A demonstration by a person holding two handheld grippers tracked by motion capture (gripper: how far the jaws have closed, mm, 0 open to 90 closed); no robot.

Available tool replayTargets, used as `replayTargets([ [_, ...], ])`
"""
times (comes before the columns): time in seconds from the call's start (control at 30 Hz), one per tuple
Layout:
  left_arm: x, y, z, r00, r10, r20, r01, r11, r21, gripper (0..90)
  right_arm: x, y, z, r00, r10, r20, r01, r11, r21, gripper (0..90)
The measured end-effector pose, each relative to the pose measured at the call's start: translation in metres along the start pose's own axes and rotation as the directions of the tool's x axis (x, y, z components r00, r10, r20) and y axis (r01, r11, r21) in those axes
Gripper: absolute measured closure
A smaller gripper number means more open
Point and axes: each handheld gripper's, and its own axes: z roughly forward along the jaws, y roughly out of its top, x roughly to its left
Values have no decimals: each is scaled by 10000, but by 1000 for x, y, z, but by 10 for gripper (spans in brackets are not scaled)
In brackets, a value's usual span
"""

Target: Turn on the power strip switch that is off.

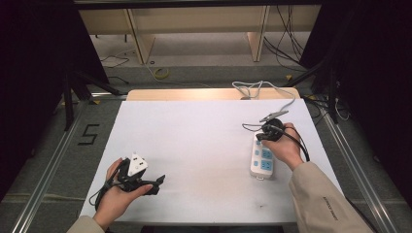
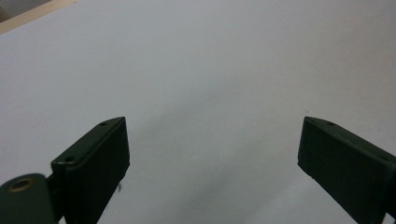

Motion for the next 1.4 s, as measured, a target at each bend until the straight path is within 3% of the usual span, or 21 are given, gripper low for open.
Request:
replayTargets([
  [0.7, 0, 0, 0, 10000, -3, -13, 3, 10000, -6, 88, 1, 1, 5, 9998, -174, -107, 179, 9988, 465, 900],
  [1.4, 0, 0, 0, 10000, -5, -42, 5, 10000, 2, 88, 8, 7, 8, 9973, -700, 222, 674, 9926, 1012, 900],
])
